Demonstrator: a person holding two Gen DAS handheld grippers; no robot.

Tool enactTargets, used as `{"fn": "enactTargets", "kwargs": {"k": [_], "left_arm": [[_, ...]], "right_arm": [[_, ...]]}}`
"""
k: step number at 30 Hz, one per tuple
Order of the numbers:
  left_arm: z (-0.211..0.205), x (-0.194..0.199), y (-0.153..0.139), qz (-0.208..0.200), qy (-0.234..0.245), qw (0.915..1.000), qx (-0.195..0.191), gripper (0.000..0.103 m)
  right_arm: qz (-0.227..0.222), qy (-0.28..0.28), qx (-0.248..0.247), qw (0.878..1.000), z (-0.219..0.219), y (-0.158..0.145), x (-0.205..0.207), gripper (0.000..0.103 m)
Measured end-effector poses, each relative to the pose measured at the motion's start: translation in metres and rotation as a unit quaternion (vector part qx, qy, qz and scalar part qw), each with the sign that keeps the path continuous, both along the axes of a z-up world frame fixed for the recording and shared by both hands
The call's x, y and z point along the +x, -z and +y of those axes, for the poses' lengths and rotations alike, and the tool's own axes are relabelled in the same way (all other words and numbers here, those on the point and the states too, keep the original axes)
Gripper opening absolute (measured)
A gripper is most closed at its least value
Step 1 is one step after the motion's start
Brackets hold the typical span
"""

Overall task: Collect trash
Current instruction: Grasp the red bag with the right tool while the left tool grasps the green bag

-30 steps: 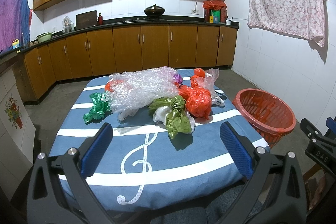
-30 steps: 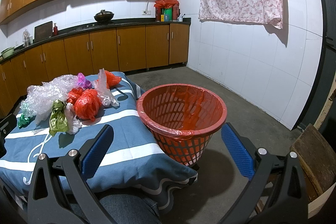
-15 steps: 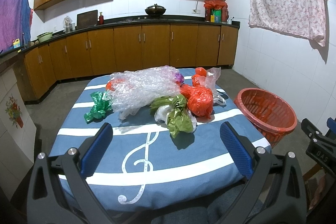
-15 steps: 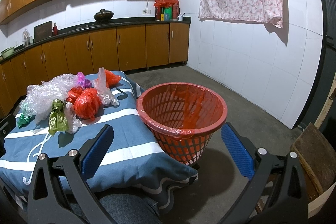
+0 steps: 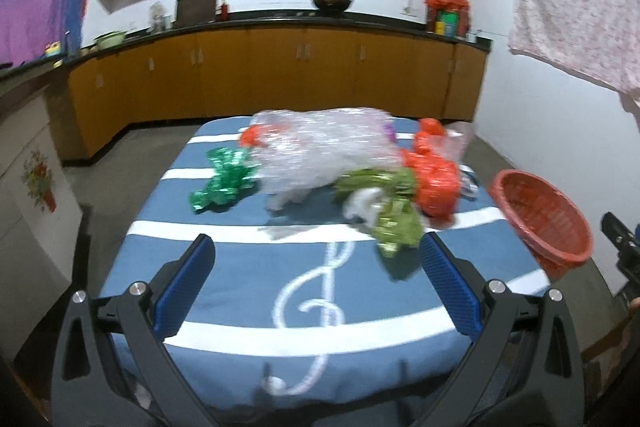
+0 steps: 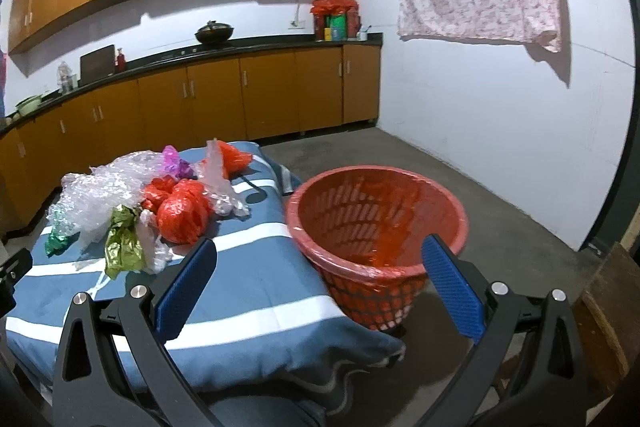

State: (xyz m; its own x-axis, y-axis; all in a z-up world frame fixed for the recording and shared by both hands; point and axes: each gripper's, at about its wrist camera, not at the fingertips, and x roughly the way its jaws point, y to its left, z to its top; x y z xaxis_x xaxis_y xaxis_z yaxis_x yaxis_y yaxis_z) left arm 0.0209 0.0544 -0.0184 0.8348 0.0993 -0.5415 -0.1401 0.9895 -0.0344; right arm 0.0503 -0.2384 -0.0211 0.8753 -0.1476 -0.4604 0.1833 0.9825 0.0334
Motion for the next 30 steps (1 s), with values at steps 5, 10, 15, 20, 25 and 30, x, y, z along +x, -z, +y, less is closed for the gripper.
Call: {"fn": "enactTargets", "kwargs": {"k": [5, 10, 15, 20, 25, 30], "left_arm": [[0.044, 0.022, 0.007, 0.014, -0.059, 0.9981, 0.011, 0.099], [0.09, 0.05, 0.013, 0.031, -0.105, 0.9938, 0.019, 0.099], [0.12, 0.082, 0.028, 0.045, -0.125, 0.9907, 0.028, 0.099], [0.14, 0.113, 0.046, 0.073, -0.119, 0.9901, 0.013, 0.094], [0.146, 0.14, 0.06, 0.096, -0.101, 0.9902, 0.006, 0.088], [0.147, 0.164, 0.074, 0.121, -0.089, 0.9886, -0.005, 0.081]], "right_arm": [[0.029, -0.027, 0.004, 0.999, 0.012, 0.007, 0.031, 0.101], [0.039, -0.057, 0.0, 0.998, 0.034, 0.008, 0.058, 0.101], [0.049, -0.103, 0.0, 0.993, 0.063, 0.01, 0.091, 0.095], [0.089, -0.132, 0.025, 0.987, 0.082, 0.022, 0.13, 0.086], [0.109, -0.126, 0.047, 0.985, 0.086, 0.032, 0.155, 0.085], [0.132, -0.131, 0.062, 0.981, 0.091, 0.043, 0.174, 0.079]]}}
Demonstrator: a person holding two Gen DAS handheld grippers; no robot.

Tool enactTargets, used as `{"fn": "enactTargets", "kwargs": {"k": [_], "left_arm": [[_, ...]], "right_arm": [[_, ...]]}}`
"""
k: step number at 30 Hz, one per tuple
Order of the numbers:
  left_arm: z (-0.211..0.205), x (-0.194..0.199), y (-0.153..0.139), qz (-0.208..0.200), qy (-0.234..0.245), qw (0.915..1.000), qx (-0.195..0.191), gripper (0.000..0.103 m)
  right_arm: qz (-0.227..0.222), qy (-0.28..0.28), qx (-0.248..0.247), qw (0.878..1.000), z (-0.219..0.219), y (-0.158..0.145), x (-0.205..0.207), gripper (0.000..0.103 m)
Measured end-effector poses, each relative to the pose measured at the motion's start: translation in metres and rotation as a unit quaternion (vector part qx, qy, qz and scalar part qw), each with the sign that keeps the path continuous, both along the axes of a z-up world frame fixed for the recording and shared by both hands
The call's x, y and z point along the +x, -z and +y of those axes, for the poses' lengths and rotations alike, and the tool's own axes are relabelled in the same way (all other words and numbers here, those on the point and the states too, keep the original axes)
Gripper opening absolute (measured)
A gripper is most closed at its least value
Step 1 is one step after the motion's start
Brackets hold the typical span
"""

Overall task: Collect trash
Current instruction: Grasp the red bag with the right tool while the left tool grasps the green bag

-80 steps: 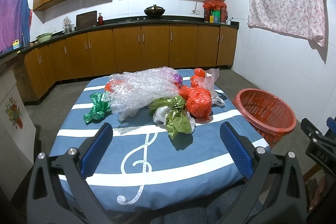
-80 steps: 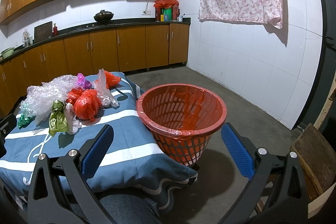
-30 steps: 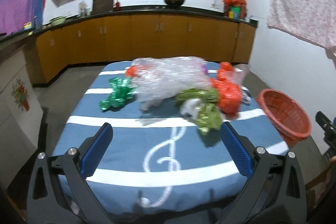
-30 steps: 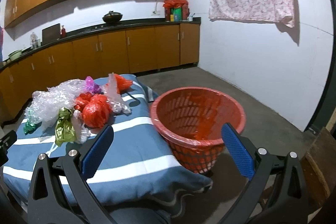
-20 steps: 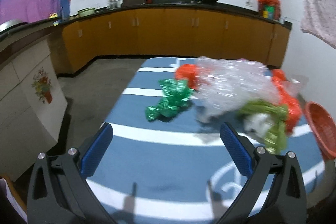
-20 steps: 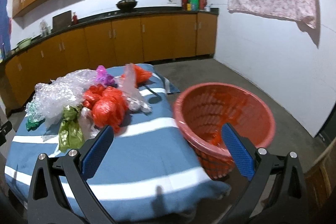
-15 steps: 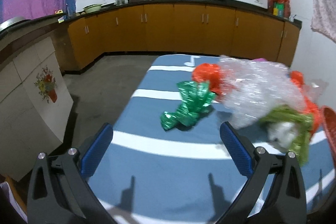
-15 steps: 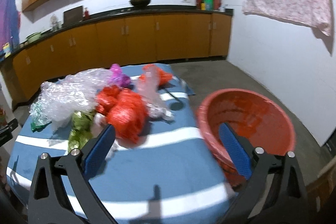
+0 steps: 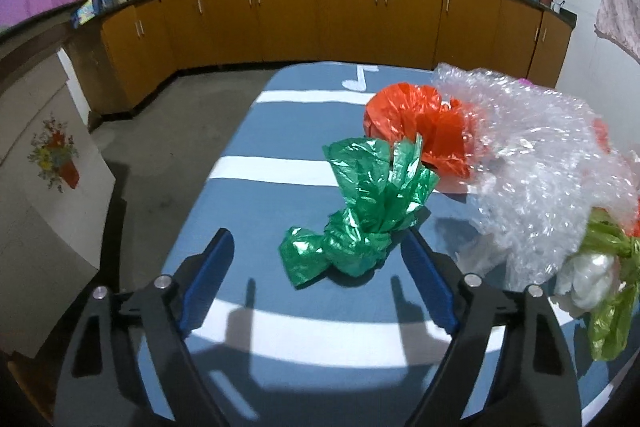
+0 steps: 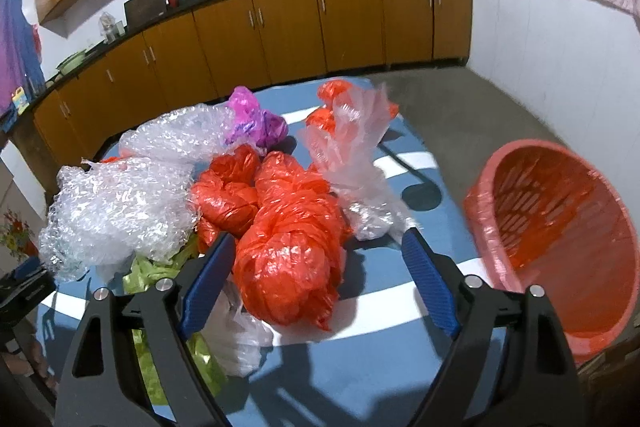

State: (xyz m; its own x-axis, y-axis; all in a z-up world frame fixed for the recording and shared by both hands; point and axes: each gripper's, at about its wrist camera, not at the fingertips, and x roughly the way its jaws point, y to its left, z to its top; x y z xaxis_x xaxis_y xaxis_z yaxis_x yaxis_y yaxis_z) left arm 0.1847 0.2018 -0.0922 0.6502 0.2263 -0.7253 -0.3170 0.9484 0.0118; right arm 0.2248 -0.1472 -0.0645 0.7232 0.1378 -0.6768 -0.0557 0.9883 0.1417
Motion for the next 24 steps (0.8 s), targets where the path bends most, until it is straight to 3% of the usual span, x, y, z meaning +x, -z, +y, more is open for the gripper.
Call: {"fn": "enactTargets", "kwargs": {"k": [5, 7, 13, 20, 24], "left_arm": [[0.005, 0.018, 0.015, 0.03, 0.007, 0.9992, -0.024, 0.07], [0.007, 0.021, 0.019, 0.037, 0.011, 0.9986, -0.037, 0.066], [0.008, 0.018, 0.02, 0.032, 0.025, 0.9982, -0.043, 0.056], [0.002, 0.006, 0.009, 0.014, 0.034, 0.9984, -0.042, 0.039], [0.0, -0.003, 0.001, 0.0, 0.039, 0.9984, -0.04, 0.037]], "right_arm": [[0.024, -0.021, 0.01, 0.999, 0.007, 0.012, 0.01, 0.068], [0.028, -0.03, 0.014, 0.999, 0.007, 0.015, 0.011, 0.058], [0.026, -0.056, 0.02, 0.998, 0.013, 0.016, 0.012, 0.038], [0.005, -0.072, 0.028, 0.997, 0.014, 0.005, 0.003, 0.032], [-0.013, -0.079, 0.03, 0.996, 0.015, -0.005, -0.004, 0.031]]}}
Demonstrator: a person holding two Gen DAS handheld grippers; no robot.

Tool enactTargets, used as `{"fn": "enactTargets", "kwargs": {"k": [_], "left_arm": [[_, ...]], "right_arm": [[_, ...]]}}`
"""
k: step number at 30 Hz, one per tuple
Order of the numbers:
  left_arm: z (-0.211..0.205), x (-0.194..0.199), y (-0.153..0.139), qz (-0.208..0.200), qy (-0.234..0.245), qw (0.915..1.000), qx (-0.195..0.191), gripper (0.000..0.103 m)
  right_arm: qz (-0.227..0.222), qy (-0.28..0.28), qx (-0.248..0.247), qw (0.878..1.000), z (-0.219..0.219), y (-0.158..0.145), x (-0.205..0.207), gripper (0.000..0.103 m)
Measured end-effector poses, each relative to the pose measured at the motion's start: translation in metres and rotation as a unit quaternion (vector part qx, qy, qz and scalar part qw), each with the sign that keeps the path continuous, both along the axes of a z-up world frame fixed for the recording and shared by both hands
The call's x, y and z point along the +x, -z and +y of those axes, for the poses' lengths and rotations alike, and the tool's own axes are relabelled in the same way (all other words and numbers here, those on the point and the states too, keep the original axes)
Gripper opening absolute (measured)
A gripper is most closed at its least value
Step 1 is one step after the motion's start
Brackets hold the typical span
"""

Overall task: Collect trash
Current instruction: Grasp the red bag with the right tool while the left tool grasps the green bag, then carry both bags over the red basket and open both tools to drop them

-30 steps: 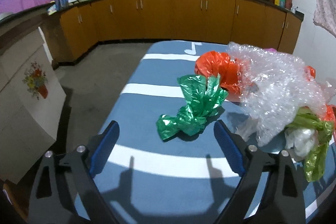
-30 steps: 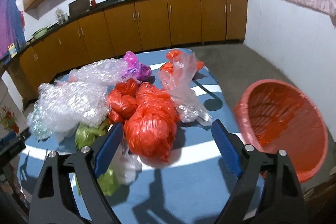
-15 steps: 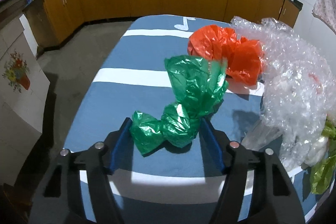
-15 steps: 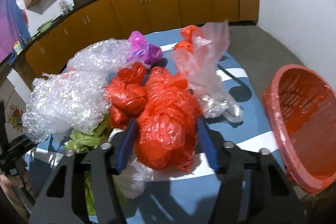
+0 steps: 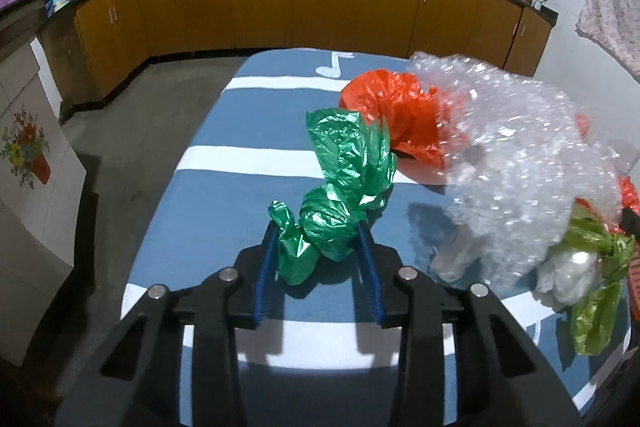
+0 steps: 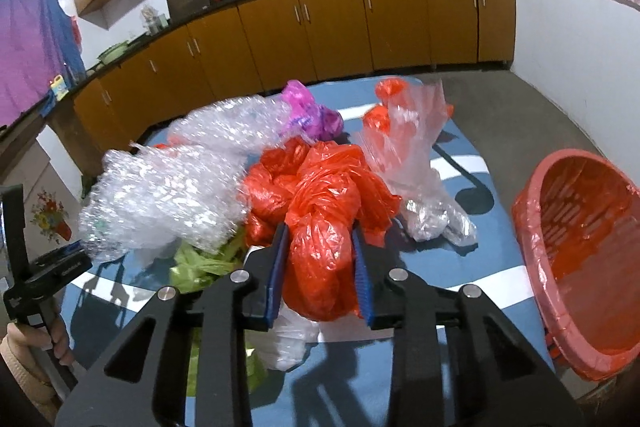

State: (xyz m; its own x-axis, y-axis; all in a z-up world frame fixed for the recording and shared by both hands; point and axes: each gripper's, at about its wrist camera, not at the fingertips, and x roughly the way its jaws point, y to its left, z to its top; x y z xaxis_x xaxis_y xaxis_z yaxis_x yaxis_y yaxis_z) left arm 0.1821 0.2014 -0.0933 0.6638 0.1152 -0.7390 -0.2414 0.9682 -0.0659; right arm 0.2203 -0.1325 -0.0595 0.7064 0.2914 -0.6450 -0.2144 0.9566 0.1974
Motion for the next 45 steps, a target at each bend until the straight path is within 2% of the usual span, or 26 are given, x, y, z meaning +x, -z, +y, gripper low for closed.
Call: {"fn": "enactTargets", "kwargs": {"k": [12, 19, 27, 32, 39, 45], "left_arm": [[0.004, -0.038, -0.045, -0.052, -0.01, 0.9985, 0.01, 0.035], [-0.011, -0.058, -0.088, -0.099, 0.006, 0.9951, 0.002, 0.035], [-0.089, -0.064, -0.139, -0.15, 0.091, 0.9845, -0.01, 0.035], [-0.156, -0.059, -0.15, -0.162, 0.158, 0.9737, -0.03, 0.036], [-0.256, -0.033, -0.138, -0.144, 0.247, 0.9558, -0.068, 0.036], [-0.328, -0.007, -0.11, -0.11, 0.296, 0.946, -0.072, 0.035]], "right_arm": [[-0.051, -0.017, 0.012, 0.998, -0.004, -0.03, -0.023, 0.03], [-0.093, -0.003, 0.023, 0.995, -0.026, -0.054, -0.037, 0.03], [-0.137, 0.061, 0.0, 0.989, -0.079, -0.081, -0.059, 0.03], [-0.144, 0.124, -0.031, 0.981, -0.122, -0.082, -0.069, 0.03], [-0.122, 0.196, -0.036, 0.972, -0.179, -0.067, -0.072, 0.03], [-0.101, 0.228, -0.033, 0.968, -0.213, -0.051, -0.07, 0.03]]}}
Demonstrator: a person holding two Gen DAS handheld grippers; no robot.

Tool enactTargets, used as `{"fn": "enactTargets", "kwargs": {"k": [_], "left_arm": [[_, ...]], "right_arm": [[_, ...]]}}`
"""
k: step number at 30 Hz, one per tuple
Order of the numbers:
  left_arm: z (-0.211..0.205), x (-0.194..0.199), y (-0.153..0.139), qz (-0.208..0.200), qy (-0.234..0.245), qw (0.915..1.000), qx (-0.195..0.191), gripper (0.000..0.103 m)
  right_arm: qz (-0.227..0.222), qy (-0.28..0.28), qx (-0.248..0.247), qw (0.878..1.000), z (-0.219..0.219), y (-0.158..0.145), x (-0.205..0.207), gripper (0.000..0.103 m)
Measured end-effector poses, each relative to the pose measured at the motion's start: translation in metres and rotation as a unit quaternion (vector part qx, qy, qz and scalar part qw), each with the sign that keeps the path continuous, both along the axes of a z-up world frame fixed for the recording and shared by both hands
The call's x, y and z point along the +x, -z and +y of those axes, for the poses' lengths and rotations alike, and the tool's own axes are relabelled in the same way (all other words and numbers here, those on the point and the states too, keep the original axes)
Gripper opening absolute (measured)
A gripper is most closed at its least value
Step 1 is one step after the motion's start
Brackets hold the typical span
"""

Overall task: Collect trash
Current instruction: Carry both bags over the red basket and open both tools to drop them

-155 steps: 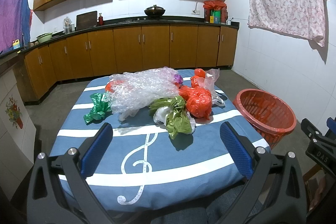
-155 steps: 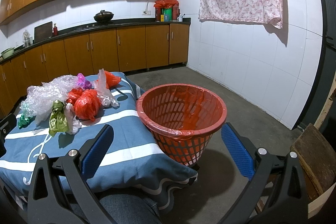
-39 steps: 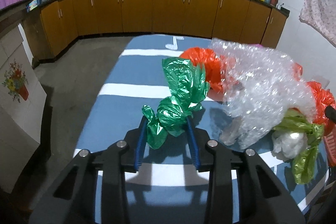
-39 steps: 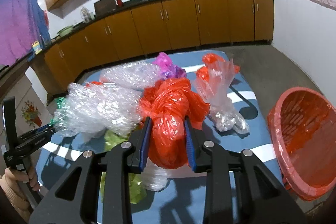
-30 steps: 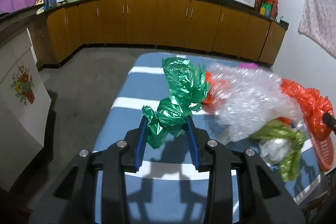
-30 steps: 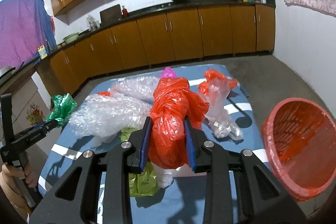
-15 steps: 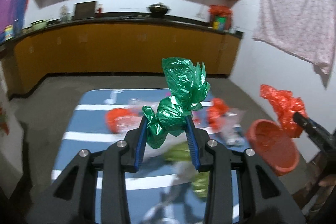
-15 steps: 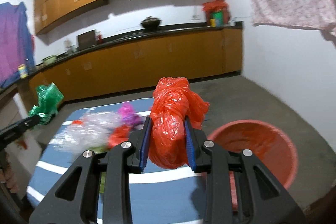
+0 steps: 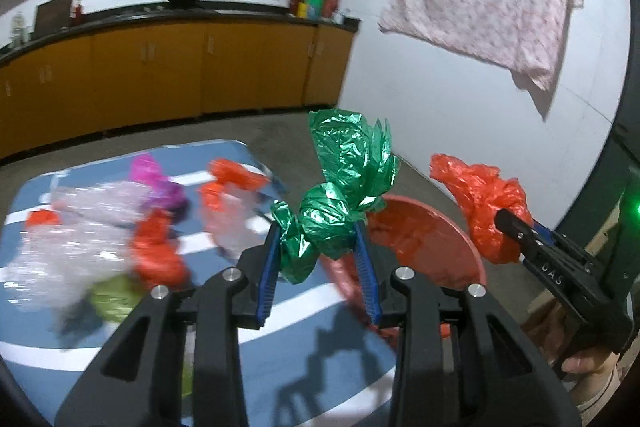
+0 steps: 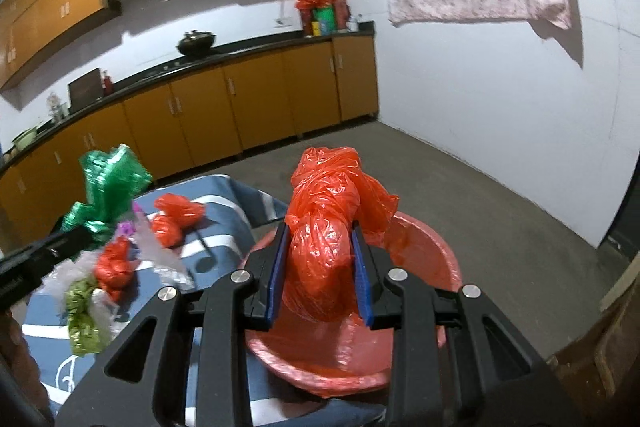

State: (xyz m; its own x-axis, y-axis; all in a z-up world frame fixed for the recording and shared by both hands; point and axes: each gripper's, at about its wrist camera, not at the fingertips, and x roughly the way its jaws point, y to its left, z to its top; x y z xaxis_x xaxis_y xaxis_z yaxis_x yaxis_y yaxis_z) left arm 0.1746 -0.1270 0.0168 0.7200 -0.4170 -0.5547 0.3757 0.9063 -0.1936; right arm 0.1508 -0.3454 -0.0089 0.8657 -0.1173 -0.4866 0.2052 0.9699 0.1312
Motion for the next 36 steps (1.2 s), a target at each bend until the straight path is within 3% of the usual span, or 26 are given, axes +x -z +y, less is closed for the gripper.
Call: {"fn": "enactTargets", "kwargs": {"k": [5, 12, 14, 16, 18, 22, 23, 25, 27, 31, 36], "left_arm": [[-0.05, 0.03, 0.026, 0.028, 0.033, 0.999, 0.013, 0.036], [-0.09, 0.05, 0.049, 0.049, 0.064, 0.9964, 0.028, 0.037], [-0.097, 0.055, 0.055, 0.055, 0.065, 0.9959, 0.031, 0.042], [-0.099, 0.06, 0.062, 0.065, 0.065, 0.9953, 0.031, 0.045], [-0.105, 0.064, 0.066, 0.072, 0.065, 0.9948, 0.031, 0.05], [-0.094, 0.063, 0.07, 0.081, 0.056, 0.9947, 0.031, 0.056], [-0.091, 0.061, 0.069, 0.079, 0.053, 0.995, 0.031, 0.06], [-0.081, 0.054, 0.063, 0.066, 0.042, 0.9964, 0.033, 0.073], [-0.066, 0.042, 0.054, 0.041, 0.023, 0.9981, 0.039, 0.082], [-0.029, 0.01, 0.039, -0.014, -0.017, 0.9974, 0.069, 0.09], [0.025, -0.023, 0.033, -0.045, -0.082, 0.9906, 0.1, 0.092]], "right_arm": [[0.009, 0.02, 0.021, 1.0, -0.028, 0.015, 0.002, 0.03], [0.002, 0.03, 0.043, 0.999, -0.045, 0.017, 0.011, 0.031], [-0.002, 0.029, 0.049, 0.998, -0.05, 0.017, 0.015, 0.037], [-0.006, 0.027, 0.061, 0.998, -0.052, 0.02, 0.015, 0.053], [-0.011, 0.028, 0.076, 0.997, -0.058, 0.021, 0.015, 0.058], [-0.01, 0.039, 0.079, 0.996, -0.066, 0.023, 0.007, 0.068], [-0.011, 0.046, 0.073, 0.996, -0.066, 0.023, 0.003, 0.072], [-0.015, 0.064, 0.056, 0.996, -0.065, 0.023, -0.007, 0.091], [-0.022, 0.079, 0.037, 0.996, -0.062, 0.023, -0.018, 0.097], [-0.015, 0.077, 0.003, 0.997, -0.052, 0.021, -0.026, 0.098], [-0.006, 0.045, -0.028, 0.999, -0.023, 0.019, -0.026, 0.098]]}}
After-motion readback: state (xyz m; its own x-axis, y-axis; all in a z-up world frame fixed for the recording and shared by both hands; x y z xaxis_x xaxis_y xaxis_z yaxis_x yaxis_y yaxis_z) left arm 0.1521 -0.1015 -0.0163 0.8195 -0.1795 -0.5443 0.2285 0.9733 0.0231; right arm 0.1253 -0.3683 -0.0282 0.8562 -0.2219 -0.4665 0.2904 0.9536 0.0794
